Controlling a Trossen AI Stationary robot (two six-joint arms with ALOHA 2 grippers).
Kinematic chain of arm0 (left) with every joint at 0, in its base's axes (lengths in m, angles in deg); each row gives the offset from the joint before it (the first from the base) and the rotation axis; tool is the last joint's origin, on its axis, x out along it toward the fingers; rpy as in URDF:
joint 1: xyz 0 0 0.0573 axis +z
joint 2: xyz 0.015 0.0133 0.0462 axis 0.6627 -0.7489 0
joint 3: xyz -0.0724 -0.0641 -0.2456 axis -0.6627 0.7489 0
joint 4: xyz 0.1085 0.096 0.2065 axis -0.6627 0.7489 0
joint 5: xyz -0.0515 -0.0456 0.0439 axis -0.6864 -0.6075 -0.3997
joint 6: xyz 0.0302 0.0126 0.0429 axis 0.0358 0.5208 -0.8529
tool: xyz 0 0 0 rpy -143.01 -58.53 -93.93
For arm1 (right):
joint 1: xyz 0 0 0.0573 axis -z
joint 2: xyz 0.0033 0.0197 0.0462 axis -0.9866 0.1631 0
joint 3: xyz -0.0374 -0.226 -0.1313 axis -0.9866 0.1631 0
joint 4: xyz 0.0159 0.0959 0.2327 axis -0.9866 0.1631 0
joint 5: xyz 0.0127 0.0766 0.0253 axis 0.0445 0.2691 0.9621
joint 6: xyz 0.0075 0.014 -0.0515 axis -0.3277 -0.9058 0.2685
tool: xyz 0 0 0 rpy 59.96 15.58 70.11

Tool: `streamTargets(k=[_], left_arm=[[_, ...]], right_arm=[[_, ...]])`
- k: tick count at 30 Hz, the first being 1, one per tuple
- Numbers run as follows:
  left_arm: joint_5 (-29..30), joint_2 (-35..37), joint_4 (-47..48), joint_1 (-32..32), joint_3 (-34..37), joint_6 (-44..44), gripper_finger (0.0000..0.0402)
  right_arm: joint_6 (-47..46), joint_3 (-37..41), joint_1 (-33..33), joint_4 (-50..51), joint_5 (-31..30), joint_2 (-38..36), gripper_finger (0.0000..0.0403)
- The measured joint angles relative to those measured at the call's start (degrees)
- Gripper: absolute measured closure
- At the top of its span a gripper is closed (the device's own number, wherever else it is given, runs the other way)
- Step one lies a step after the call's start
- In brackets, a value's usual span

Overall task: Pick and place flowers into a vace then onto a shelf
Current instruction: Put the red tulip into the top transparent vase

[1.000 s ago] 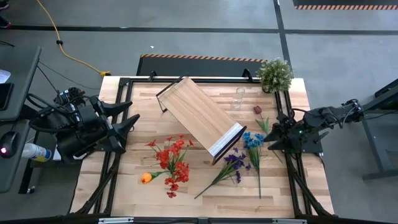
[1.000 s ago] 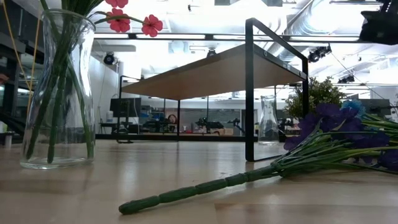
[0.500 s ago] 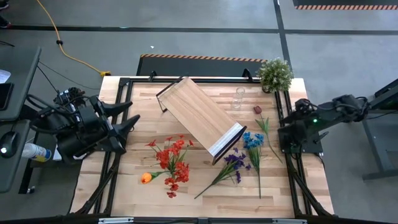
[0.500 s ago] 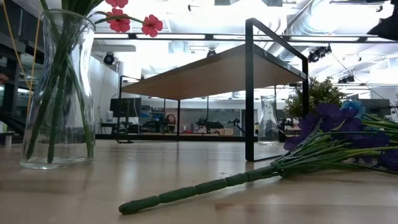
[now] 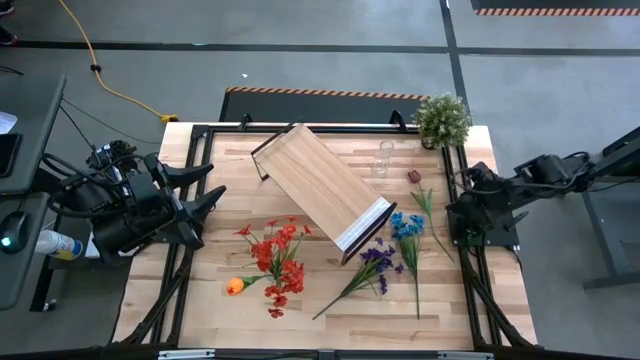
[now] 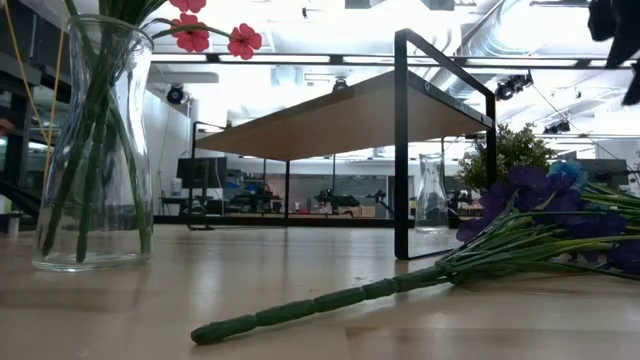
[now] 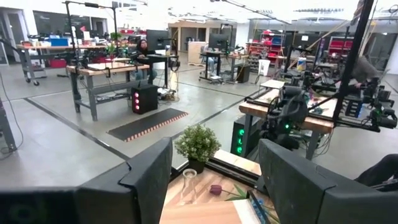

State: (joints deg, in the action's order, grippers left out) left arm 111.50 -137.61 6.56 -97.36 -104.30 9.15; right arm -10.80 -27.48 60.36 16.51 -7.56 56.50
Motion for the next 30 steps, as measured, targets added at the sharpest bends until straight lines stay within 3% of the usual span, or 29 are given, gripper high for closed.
streamTargets(k=[5,12,20,30], left_arm=[[0.0,0.0,0.0,0.0,0.0,0.0,0.013],[0.0,0.0,0.0,0.0,0.0,0.1,0.0131],[0.0,0.0,0.0,0.0,0.0,0.2,0.0129],[0.0,0.0,0.0,0.0,0.0,0.2,0.0131]], right_arm=[[-6.3,3.2,0.0,1.9,-0.1,0.7,0.0022],[-6.3,2.9,0.0,-0.2,-5.6,1.1,0.0025],[-6.6,2.9,0.1,-3.0,-5.9,1.1,0.0024],[-5.0,2.9,6.2,-4.3,-6.2,3.5,0.0025]])
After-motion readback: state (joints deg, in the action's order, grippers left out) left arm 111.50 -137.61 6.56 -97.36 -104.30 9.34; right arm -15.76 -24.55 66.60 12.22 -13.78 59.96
